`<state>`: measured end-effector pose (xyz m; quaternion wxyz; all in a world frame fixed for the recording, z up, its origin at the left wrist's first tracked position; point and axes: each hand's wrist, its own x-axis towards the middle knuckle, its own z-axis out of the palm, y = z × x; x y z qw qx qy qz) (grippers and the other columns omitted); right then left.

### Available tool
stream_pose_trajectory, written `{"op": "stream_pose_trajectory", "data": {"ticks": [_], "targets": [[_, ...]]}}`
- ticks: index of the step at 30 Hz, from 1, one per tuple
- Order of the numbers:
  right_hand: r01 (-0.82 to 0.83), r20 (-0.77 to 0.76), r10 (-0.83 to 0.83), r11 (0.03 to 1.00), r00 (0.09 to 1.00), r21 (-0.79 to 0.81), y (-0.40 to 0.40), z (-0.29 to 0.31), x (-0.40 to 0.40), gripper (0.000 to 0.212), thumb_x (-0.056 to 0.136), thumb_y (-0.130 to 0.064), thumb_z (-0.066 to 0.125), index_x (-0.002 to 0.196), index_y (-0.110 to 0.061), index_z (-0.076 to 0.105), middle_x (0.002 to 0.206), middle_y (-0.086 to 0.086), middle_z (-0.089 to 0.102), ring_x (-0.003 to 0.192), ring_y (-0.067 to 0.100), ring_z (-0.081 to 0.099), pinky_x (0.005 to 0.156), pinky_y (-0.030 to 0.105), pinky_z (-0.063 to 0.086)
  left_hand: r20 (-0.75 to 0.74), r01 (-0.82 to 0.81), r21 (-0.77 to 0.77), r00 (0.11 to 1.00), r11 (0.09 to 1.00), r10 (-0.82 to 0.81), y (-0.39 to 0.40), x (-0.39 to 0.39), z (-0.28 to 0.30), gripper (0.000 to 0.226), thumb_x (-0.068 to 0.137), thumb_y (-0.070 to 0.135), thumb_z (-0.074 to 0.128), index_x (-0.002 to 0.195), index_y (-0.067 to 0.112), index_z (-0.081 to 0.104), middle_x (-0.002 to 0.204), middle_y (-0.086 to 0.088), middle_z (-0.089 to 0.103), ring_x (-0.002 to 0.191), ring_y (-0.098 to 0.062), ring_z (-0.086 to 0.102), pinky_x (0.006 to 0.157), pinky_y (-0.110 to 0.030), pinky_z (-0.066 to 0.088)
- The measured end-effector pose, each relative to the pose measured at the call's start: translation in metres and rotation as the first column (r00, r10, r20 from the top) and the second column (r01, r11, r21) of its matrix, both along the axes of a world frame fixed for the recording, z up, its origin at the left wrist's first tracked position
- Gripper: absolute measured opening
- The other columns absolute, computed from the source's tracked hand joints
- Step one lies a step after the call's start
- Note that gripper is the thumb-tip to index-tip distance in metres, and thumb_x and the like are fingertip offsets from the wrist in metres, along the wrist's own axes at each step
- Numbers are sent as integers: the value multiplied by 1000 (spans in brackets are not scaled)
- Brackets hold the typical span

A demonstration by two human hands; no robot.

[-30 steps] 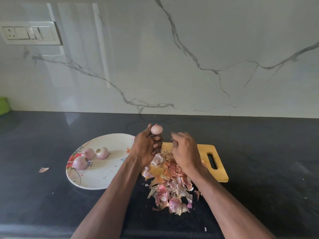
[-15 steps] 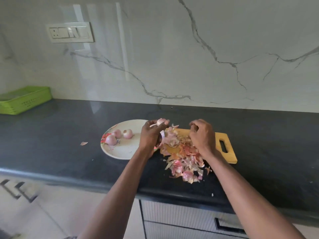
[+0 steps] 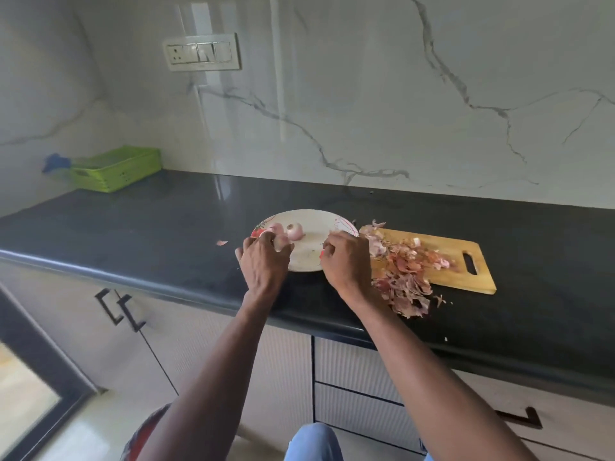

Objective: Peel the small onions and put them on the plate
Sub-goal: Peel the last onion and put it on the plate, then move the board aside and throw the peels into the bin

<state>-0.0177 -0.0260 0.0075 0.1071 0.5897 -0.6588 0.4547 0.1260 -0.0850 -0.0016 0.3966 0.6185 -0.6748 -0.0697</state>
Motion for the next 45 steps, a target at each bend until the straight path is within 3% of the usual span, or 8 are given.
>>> {"op": "stream_pose_trajectory", "data": {"ticks": [7, 14, 19, 22, 26, 34, 41, 45], "targets": [[20, -56, -18, 999, 998, 35, 5, -9, 6, 17, 74, 4, 59, 67, -4, 72, 69, 9, 70, 64, 30, 63, 69, 37, 51, 115, -30, 30, 993, 999, 26, 1, 2, -3, 53, 88, 52, 69, 126, 16, 67, 118, -10, 57, 116, -30, 39, 97, -36, 27], [-46, 20, 46, 999, 999, -8, 18, 4, -8, 25, 80, 11, 56, 90, 2, 76, 95, 14, 73, 88, 30, 67, 77, 35, 57, -254, 180, -197, 940, 964, -227, 29, -23, 5, 34, 101, 35, 60, 115, 6, 71, 118, -12, 66, 113, -32, 54, 100, -41, 41], [37, 99, -28, 995, 995, -92, 45, 17, -46, 19, 85, 5, 60, 91, -1, 77, 95, 12, 74, 89, 25, 69, 81, 30, 55, -447, 451, -49, 788, 891, -423, 56, -73, 18, 33, 100, 22, 49, 79, 2, 64, 68, -8, 61, 66, -26, 50, 63, -41, 43], [173, 137, -167, 984, 976, -32, 66, 23, -83, 18, 88, 2, 60, 96, -2, 76, 100, 11, 73, 90, 24, 68, 75, 26, 50, -360, 462, 186, 853, 867, -377, 54, -90, 35, 26, 89, 10, 49, 64, 6, 57, 63, -11, 60, 66, -30, 53, 60, -36, 36], [401, 175, -425, 903, 888, 154, 87, 16, -142, 26, 88, 3, 57, 109, 0, 72, 115, 13, 69, 102, 28, 65, 80, 31, 51, -210, 380, 346, 922, 858, -324, 51, -99, 38, 26, 84, 9, 50, 93, -3, 71, 97, -25, 72, 92, -40, 65, 73, -35, 45], [497, 49, -538, 806, 841, 320, 94, -14, -180, 24, 91, 0, 58, 111, 4, 70, 118, 20, 68, 107, 36, 60, 93, 45, 53, -65, 273, 195, 962, 942, -265, 80, -103, 18, 15, 83, 1, 51, 70, 3, 58, 81, -20, 67, 74, -41, 56, 63, -35, 35], [491, 57, -528, 819, 847, 296, 90, -21, -184, 18, 86, 7, 58, 97, 5, 73, 104, 19, 72, 93, 35, 65, 81, 46, 58, -94, 206, 136, 976, 969, -194, 66, -104, 8, 21, 85, 0, 51, 92, -5, 71, 93, -22, 71, 85, -38, 61, 73, -38, 43], [480, 95, -521, 831, 848, 280, 90, -20, -183, 24, 86, 9, 56, 104, 7, 72, 110, 20, 71, 98, 36, 66, 82, 48, 59, -66, 208, 12, 976, 978, -206, 62, -104, 4, 37, 82, 0, 52, 114, 1, 70, 112, -22, 68, 105, -41, 55, 93, -44, 38]]}}
